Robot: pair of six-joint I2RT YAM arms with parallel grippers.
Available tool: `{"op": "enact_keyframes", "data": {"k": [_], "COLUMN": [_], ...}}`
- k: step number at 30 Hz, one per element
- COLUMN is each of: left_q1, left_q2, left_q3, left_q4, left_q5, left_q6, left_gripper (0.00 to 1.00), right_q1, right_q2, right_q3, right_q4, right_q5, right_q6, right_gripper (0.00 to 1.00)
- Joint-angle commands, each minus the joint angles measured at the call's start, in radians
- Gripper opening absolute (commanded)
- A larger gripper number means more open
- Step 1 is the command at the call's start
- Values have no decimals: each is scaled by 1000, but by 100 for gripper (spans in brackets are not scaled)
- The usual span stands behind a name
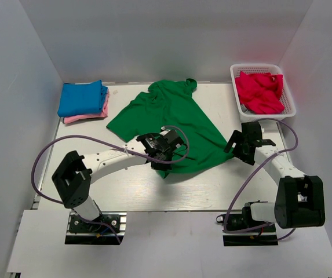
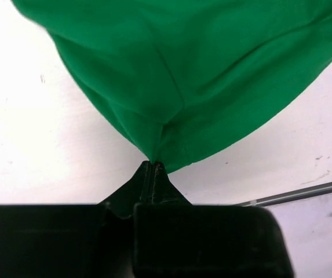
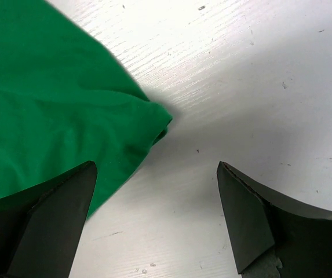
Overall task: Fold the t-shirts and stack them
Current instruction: Flatten out the tshirt
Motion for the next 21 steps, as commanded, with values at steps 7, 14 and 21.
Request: {"op": "enact_keyframes", "data": {"k": [7, 14, 21], "left_q1": [-1, -1, 8], "left_q2": [-79, -134, -163], "left_q3": [9, -24, -59], "left_q4": [-87, -96, -78], "left_q5": [-33, -66, -96], "left_q6": [-42, -71, -91], "left_gripper": [0, 0, 0], "right_q1": [-16, -18, -23], "right_q2": [94, 123, 169], "right_q3": [4, -11, -11], "right_q4": [172, 238, 234], "right_q5": [-98, -107, -96], "right_q6": [-5, -12, -15], "right_gripper": [75, 56, 52]}}
